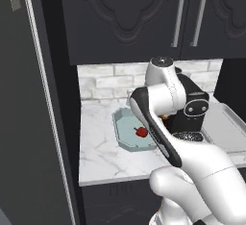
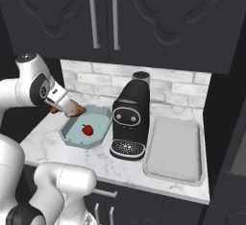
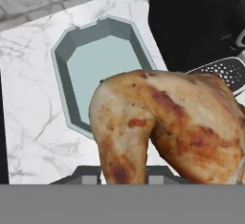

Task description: Place one bell pepper and one chicken drumstick in each tupperware on the nearby counter, to pack two identical lunches.

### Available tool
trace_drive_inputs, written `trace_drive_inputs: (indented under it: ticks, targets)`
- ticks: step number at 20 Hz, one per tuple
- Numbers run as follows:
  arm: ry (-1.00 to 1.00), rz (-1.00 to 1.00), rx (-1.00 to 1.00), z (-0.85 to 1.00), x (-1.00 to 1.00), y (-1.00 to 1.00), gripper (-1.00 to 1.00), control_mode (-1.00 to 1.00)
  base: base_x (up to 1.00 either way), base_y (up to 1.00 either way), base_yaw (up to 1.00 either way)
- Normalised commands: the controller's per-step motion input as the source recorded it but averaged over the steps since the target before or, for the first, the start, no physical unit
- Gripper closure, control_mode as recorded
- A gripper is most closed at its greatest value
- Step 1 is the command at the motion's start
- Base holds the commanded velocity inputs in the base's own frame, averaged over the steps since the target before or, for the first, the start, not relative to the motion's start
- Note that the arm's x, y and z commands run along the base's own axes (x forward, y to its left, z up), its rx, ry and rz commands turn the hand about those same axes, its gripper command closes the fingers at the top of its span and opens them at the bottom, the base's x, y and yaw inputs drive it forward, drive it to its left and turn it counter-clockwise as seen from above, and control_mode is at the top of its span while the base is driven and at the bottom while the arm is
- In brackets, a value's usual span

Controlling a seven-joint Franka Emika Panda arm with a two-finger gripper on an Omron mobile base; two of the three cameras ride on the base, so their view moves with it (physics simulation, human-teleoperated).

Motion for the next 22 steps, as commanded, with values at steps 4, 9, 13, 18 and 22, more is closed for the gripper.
trace_drive_inputs:
  ticks: [4,9,13,18,22]
  targets:
    - [0.01,-0.02,0.01,-0.41,0.25,0.00,1.00,-1.00,0.30,0.02,-0.10]
    - [0.08,0.00,0.00,-0.84,0.92,0.19,1.00,-1.00,0.00,0.00,0.00]
    - [0.06,0.00,0.01,-0.62,1.00,0.16,1.00,-1.00,0.00,0.00,0.00]
    - [0.04,0.07,0.02,-0.51,1.00,0.00,1.00,-1.00,0.00,0.00,0.00]
    - [0.00,0.06,-0.04,-0.68,0.92,0.01,1.00,-1.00,0.00,0.00,0.00]
